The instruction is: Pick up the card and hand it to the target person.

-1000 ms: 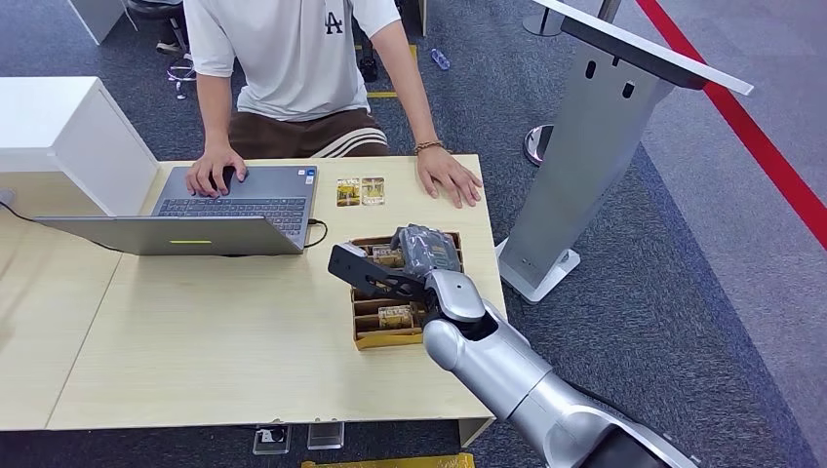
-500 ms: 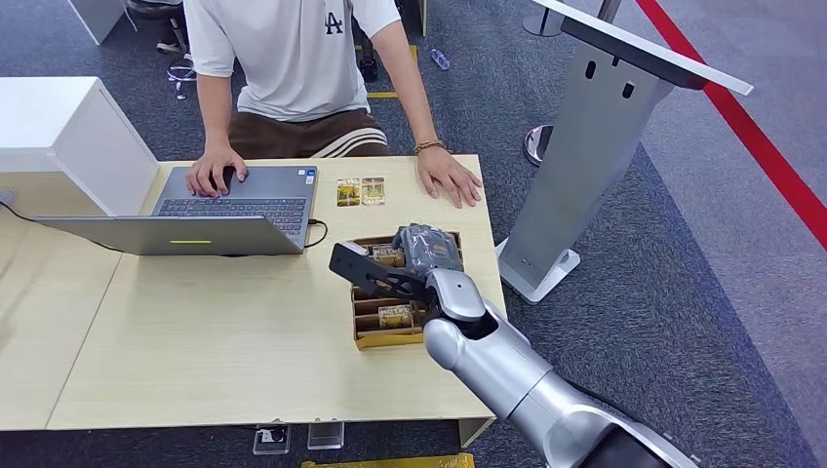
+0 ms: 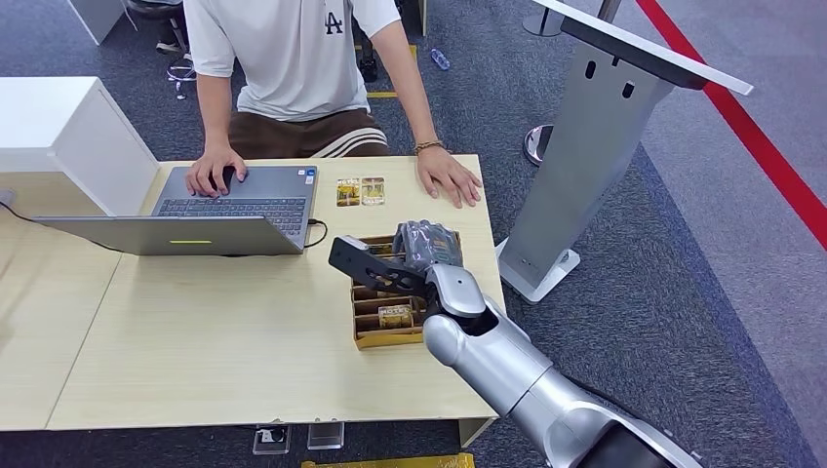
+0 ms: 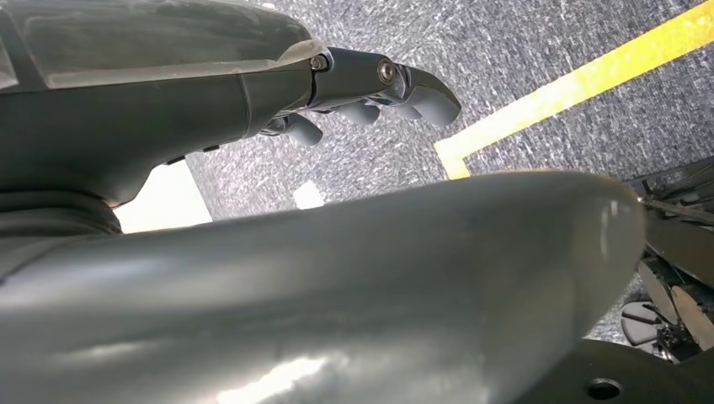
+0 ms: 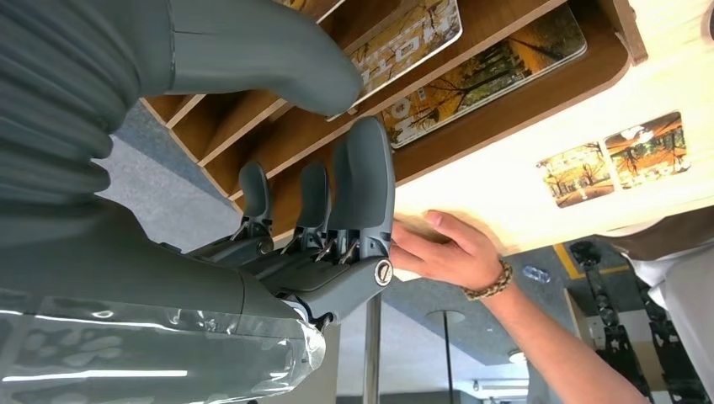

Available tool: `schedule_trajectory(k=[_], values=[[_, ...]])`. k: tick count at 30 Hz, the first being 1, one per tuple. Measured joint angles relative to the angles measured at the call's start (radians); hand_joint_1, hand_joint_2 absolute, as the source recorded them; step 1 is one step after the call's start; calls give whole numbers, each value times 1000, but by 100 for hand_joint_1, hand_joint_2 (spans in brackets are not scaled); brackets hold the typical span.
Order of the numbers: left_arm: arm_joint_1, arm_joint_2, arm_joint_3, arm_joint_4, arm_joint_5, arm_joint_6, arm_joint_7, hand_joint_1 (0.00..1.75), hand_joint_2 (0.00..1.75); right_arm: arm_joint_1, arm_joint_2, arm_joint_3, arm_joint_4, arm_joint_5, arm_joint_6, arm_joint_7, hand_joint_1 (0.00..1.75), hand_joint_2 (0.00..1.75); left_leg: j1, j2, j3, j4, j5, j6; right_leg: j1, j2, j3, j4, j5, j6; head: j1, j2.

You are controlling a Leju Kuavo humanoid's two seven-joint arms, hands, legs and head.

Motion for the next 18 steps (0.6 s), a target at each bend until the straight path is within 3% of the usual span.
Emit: schedule_trajectory(k=[18], values=[[-1, 0, -14, 0, -20, -2, 1, 0, 0, 0, 0, 0, -2, -6, 7, 0, 94, 175, 0, 0, 0, 0, 0, 0, 0, 0, 0, 0, 0, 0, 0, 0]])
